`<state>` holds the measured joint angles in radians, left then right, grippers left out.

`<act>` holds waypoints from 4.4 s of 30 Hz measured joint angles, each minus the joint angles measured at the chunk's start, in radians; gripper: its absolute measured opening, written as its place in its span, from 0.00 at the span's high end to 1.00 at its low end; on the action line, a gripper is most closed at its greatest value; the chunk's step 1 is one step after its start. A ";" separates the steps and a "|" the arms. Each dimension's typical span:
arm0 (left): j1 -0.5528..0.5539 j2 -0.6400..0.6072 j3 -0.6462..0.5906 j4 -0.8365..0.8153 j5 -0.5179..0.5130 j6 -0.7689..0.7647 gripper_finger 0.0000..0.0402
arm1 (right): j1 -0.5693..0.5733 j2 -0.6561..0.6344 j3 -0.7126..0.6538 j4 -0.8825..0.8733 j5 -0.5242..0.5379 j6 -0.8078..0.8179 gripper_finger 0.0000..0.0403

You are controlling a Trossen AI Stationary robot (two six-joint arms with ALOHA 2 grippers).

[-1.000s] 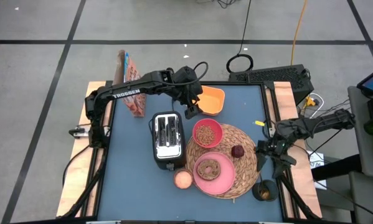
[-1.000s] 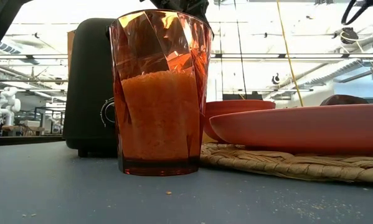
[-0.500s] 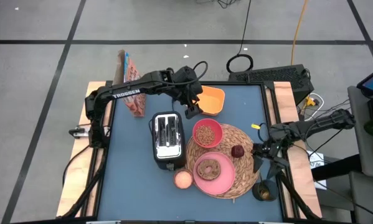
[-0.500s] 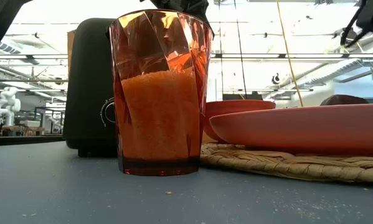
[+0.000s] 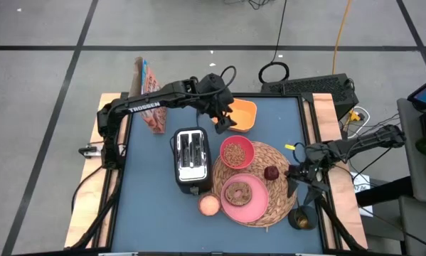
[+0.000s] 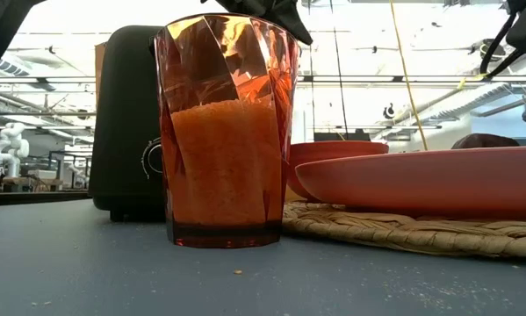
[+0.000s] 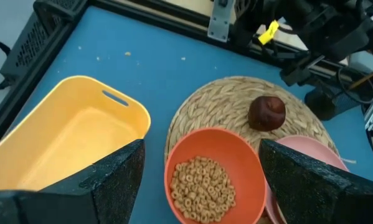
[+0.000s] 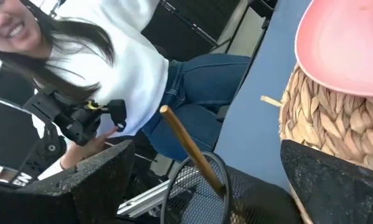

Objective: Arrange a breakfast setting
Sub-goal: Put the gold spoon on the table mat

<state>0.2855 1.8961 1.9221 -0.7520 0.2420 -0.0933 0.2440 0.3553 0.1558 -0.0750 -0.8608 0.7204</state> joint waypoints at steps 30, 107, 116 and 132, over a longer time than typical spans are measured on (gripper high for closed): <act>0.000 0.000 0.000 0.002 0.000 0.000 0.21 | 0.000 0.000 0.000 -0.003 0.075 -0.126 0.41; 0.000 0.000 0.000 0.108 0.000 -0.001 0.21 | 0.000 0.000 0.000 0.839 0.814 -0.598 0.94; 0.000 0.000 0.000 0.116 0.000 -0.015 0.20 | 0.000 0.000 0.001 1.068 0.888 -0.976 0.94; -0.041 0.000 0.000 0.160 0.000 -0.021 0.21 | 0.000 0.000 0.001 1.186 1.109 -1.467 0.94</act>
<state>0.2446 1.8961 1.9221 -0.5924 0.2422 -0.1143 0.2436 0.3553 0.1566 1.1114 0.2482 -0.7462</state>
